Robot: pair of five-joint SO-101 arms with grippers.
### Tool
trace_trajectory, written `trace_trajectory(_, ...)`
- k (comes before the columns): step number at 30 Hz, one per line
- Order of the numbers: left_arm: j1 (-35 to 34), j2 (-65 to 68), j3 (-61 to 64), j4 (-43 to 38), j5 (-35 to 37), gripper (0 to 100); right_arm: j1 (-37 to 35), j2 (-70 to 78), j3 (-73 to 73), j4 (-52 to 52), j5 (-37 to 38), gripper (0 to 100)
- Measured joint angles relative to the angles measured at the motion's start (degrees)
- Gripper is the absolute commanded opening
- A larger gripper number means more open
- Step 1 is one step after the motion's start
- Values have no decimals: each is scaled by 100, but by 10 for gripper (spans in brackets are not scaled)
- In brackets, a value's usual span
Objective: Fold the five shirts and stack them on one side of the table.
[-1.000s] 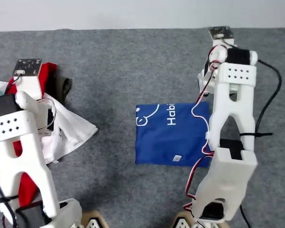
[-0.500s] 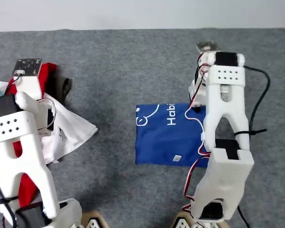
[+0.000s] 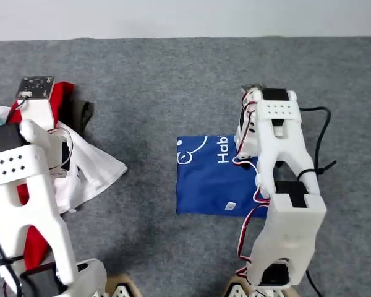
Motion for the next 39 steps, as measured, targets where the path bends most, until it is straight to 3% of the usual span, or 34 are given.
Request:
trace_trajectory(8,0,0,0,0,0,2,-62,923,-185,-62,-35,230)
trace_trajectory(15,0,0,0,0,0,2,-114,1011,-299,-44,-44,10)
trace_trajectory(21,0,0,0,0,0,2,62,765,-290,-44,0,10)
trace_trajectory(30,0,0,0,0,0,2,835,-237,-290,79,1055,10)
trace_trajectory(39,0,0,0,0,0,2,993,-273,-290,-1213,2857,10)
